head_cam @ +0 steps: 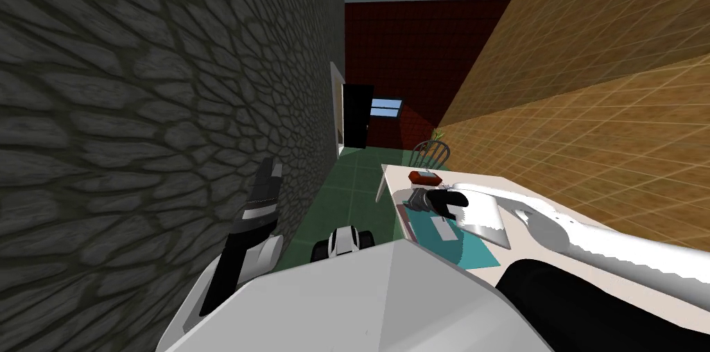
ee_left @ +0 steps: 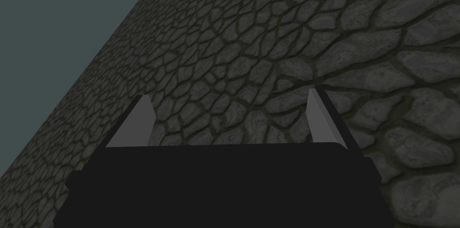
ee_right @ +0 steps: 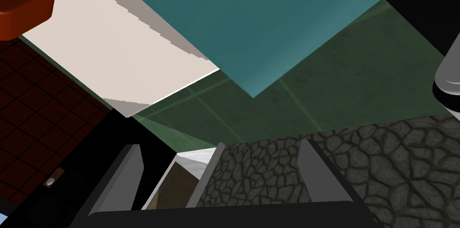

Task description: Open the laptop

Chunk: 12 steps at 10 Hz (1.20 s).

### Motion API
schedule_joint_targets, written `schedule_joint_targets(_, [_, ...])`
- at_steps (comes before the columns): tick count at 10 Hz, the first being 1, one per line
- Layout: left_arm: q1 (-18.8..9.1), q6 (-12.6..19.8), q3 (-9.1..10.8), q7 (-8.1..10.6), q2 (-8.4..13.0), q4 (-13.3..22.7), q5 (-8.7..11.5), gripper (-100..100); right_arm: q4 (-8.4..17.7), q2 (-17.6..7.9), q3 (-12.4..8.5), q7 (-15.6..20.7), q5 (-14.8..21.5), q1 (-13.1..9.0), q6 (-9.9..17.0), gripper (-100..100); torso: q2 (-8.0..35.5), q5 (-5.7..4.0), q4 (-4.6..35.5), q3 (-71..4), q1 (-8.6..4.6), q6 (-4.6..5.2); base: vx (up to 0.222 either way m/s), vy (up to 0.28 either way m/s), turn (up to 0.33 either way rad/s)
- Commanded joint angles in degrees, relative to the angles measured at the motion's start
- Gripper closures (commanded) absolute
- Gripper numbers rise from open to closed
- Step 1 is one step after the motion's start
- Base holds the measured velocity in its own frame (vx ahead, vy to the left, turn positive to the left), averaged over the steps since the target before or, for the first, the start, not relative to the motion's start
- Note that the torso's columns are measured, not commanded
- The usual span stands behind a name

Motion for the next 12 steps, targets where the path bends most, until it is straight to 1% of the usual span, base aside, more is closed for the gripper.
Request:
schedule_joint_targets(1, [0.00, 0.00, 0.00, 0.00, 0.00, 0.00, 0.00, 0, -0.08, -1.81, -3.93, 0.53, -4.35, -0.09, 0.82, -100, -0.01, 0.00, 0.00, -0.01, -0.01, 0.00, -0.011, 0.001, -0.055])
schedule_joint_targets(5, [0.00, 0.00, 0.00, 0.00, 0.00, 0.00, 0.00, 0, -0.09, -5.39, -10.28, 1.02, -11.67, -0.73, 2.26, -100, 0.08, -0.01, 0.03, 0.05, -0.03, 0.00, -0.014, -0.001, -0.050])
schedule_joint_targets(6, [0.00, 0.00, 0.00, 0.00, 0.00, 0.00, 0.00, 0, -0.11, -5.15, -9.22, 0.65, -10.58, -0.84, 2.12, -100, 0.08, -0.01, 0.03, 0.05, -0.03, 0.01, -0.007, 0.000, -0.008])
schedule_joint_targets(7, [0.00, 0.00, 0.00, 0.00, 0.00, 0.00, 0.00, 0, -0.11, -5.25, -9.36, 0.61, -10.75, -0.86, 2.17, 0, 0.06, -0.01, 0.02, 0.04, -0.03, 0.00, 0.000, 0.000, 0.000])
schedule_joint_targets(12, [0.00, 0.00, 0.00, 0.00, 0.00, 0.00, 0.00, 0, -0.11, -5.24, -9.35, 0.62, -10.74, -0.86, 2.17, 0, 0.07, 0.00, 0.02, 0.04, -0.03, 0.00, 0.000, 0.000, 0.000])
